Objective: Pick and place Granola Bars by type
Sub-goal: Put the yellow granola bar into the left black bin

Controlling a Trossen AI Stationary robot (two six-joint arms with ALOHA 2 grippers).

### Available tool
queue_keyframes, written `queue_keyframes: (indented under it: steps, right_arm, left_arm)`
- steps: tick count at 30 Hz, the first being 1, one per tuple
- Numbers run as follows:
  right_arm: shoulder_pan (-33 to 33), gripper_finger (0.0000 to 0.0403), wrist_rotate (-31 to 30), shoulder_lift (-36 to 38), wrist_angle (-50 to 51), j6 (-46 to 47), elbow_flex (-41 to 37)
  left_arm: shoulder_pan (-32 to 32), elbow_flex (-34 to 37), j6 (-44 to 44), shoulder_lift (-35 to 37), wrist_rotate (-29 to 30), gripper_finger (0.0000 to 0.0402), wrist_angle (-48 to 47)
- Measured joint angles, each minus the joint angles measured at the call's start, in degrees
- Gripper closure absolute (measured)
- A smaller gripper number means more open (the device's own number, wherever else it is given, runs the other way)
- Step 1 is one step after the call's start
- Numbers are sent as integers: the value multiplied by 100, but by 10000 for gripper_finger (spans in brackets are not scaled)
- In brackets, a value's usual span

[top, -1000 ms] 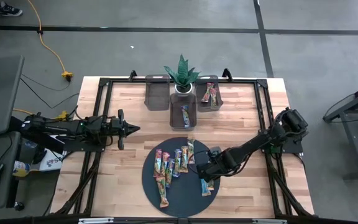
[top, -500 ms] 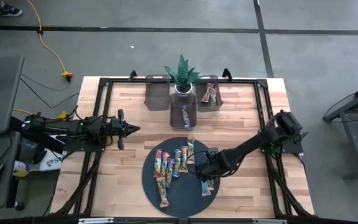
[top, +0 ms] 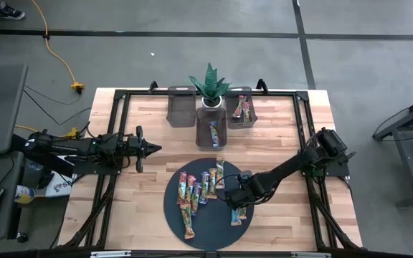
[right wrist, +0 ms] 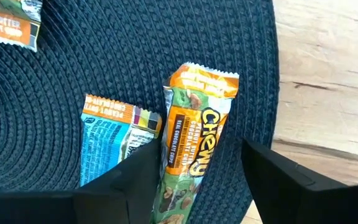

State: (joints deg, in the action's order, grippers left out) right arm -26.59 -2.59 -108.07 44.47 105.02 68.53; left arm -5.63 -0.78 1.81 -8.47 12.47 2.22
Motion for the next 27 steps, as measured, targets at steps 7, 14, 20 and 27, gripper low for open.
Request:
queue_keyframes:
  steps: [7,14,20,27]
  right_arm:
    - [0,236,17,0,-61,16,0]
    - [0,286,17,0,-172,19,0]
    - [0,317,-4,0,-244,21,0]
    - [-2,354,-9,0,-305,21,0]
  left_arm:
    - [-1,-1,1,0,0,400,0]
    - [0,-2,1,-1,0,400,0]
    - [0,-1,1,0,1,400,1]
    - [-1,-1,2,0,0,400,1]
